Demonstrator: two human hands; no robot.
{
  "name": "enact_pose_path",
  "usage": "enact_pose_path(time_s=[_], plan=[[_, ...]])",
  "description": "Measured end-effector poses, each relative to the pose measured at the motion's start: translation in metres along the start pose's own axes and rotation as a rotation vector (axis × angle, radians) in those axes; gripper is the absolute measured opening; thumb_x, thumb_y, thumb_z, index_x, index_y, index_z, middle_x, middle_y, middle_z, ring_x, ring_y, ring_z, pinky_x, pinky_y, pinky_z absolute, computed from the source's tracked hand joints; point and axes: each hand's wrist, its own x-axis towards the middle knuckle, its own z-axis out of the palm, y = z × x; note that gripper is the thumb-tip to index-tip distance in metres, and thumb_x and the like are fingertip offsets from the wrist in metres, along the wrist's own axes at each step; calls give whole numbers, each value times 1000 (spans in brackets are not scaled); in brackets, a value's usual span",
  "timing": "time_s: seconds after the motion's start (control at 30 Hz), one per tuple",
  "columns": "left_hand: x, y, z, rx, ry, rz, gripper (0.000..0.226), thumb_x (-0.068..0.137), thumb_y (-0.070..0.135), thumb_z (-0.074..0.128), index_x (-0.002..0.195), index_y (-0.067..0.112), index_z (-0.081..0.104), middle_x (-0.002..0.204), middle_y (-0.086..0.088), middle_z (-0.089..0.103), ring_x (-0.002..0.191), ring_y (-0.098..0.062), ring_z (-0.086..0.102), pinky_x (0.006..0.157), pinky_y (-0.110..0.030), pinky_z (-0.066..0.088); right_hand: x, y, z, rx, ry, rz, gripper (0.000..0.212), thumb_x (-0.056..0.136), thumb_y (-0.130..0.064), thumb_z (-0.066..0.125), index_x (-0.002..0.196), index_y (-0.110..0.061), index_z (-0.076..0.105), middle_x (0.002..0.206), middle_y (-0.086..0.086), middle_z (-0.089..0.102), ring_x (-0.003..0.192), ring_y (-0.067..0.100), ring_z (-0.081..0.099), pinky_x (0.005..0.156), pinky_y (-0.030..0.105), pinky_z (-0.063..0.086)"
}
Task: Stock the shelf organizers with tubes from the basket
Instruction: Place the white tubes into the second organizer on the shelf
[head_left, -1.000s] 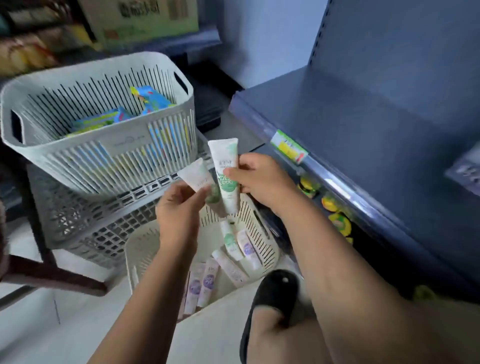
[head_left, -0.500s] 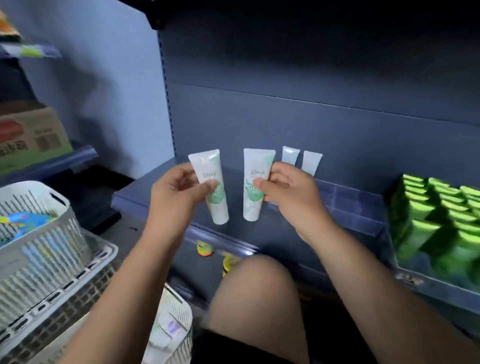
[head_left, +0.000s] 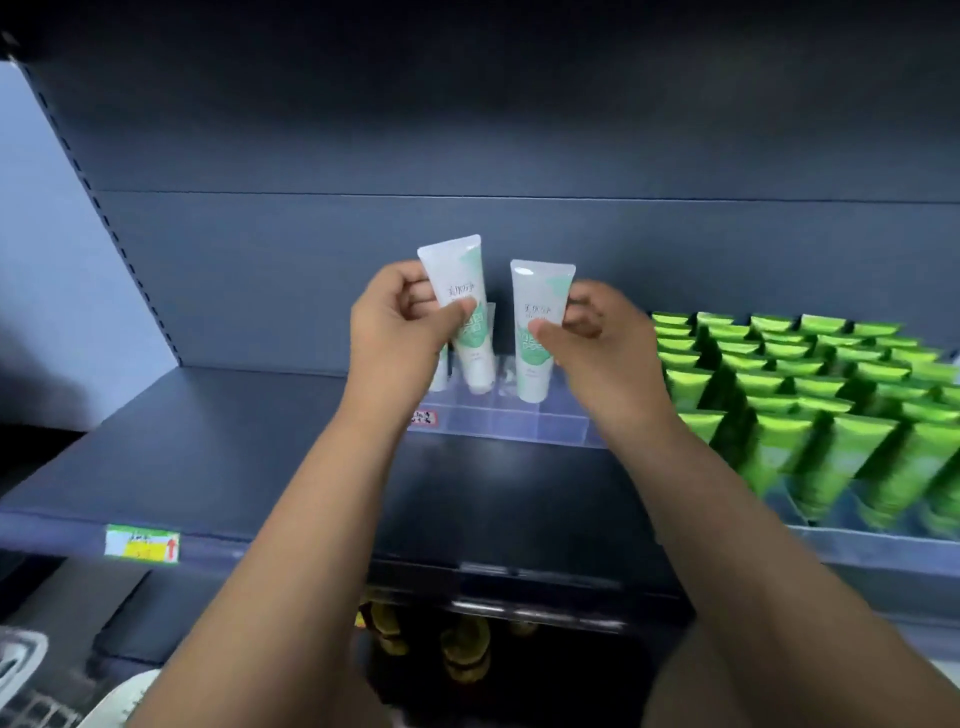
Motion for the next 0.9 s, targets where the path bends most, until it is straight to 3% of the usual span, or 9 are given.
enact_pose_path(time_s=[0.13,0.23,0.33,0.4,0.6,0.7,0.77,0.9], plan=[[43,-20,24,137,-62,23,27,77,6,84,89,24,67,84,6,73,83,-22,73,79,-50,62,44,-5,-12,-294,4,-47,17,80,-19,76,97,-17,72,94,-8,75,88,10,70,85,37,58],[68,-28,42,259,-177,88,47,79,4,83,113,28,63,82,7,61,74,-11,62,79,-43,62,75,-7,-19,-482,19,-120,24,78,-15,74,100,-12,65,94,-1,72,88,19,67,76,35,56],[88,-34,54,364,-296,180,47,78,4,82,115,26,63,92,-13,66,77,-20,64,84,-40,59,94,-3,-20,-540,2,-187,34,79,-12,72,110,-21,62,100,-4,68,91,17,65,74,30,53],[97,-42,59,404,-318,196,39,77,4,84,107,22,65,94,-16,70,79,-25,68,83,-39,59,102,3,-15,-609,20,-215,26,79,-9,69,103,-18,63,97,-2,69,88,20,63,73,32,52],[113,-65,60,666,-367,243,35,71,26,87,91,28,58,83,3,72,80,-22,68,79,-45,57,110,22,0,-701,39,-200,17,78,-6,63,91,-13,72,91,1,71,84,21,64,67,28,48],[117,-68,58,799,-380,314,38,68,36,84,90,32,54,82,9,70,85,-25,66,87,-49,53,110,28,5,-721,48,-215,18,75,-5,60,86,-10,73,86,6,71,82,25,65,67,32,52],[118,-71,57,844,-342,353,35,71,35,85,91,31,56,85,10,68,93,-26,63,93,-47,48,111,29,9,-740,31,-213,22,74,-5,60,89,-13,75,89,3,73,83,23,65,63,27,46],[116,-78,54,906,-298,415,33,73,37,86,94,29,62,89,11,67,105,-24,52,90,-40,33,118,26,12,-721,-2,-183,27,74,-4,61,91,-20,77,94,-3,74,85,17,65,65,20,40]])
